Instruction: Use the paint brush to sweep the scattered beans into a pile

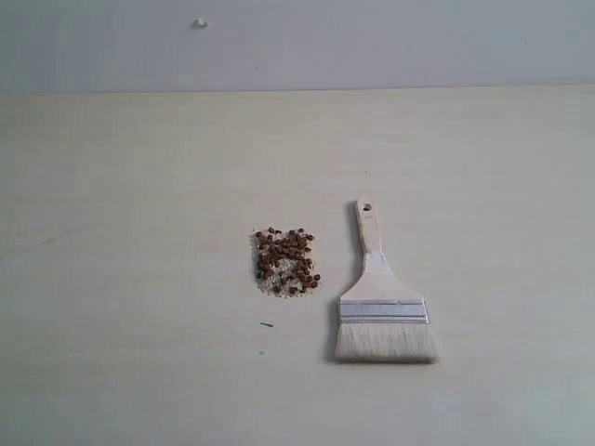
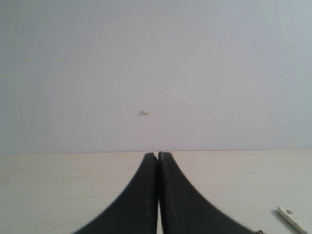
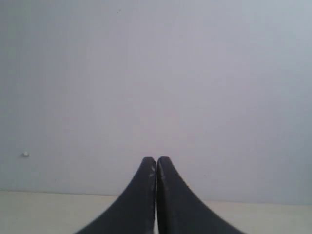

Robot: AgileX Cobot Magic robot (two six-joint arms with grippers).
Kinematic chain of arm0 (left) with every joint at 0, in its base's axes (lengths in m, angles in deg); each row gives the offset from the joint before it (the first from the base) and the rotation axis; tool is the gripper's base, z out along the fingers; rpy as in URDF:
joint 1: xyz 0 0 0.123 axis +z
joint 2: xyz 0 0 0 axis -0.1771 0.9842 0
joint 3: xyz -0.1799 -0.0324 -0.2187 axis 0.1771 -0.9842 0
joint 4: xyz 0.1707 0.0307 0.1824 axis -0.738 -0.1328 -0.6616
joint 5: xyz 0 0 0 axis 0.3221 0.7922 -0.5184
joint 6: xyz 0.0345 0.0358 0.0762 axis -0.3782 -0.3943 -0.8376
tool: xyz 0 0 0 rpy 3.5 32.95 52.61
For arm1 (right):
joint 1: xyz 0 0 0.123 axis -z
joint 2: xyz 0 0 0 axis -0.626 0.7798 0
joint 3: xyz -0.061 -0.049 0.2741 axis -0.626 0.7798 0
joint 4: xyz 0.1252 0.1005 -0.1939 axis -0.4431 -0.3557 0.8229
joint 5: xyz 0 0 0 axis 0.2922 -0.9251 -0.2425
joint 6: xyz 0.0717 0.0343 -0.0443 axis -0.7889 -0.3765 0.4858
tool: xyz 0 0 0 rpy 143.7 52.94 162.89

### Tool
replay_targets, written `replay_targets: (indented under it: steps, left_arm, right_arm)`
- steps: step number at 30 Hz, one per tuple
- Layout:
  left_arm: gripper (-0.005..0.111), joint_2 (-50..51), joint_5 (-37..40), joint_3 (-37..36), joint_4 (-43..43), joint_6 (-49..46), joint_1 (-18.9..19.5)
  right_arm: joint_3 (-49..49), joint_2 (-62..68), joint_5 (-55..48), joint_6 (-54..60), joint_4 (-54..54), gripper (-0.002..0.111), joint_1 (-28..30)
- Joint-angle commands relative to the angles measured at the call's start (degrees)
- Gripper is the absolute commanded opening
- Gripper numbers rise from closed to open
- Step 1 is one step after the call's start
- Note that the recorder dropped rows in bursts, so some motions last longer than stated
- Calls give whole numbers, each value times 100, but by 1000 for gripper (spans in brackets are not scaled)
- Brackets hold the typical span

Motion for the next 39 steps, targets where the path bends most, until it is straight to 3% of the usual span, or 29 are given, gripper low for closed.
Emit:
replay_targets:
  steps: [1,6,14,22,39]
  left_arm:
    - [0,30,39,-14,35,-2,-44]
    - [0,30,39,-14,35,-2,-44]
    - [0,30,39,-14,35,-2,-44]
    - [0,30,39,-14,35,-2,-44]
    - [0,30,39,-14,35,-2,-44]
  right_arm:
    - [15,-156,-302,9,328,0,43]
    - [242,-180,-355,-345,524,0,43]
    - [1033,-703,-200,-2827,2978,0,43]
    - [1625,-1030,-200,-2853,3103,0,43]
    - [1892,-1045,-617,-2853,3103,0,43]
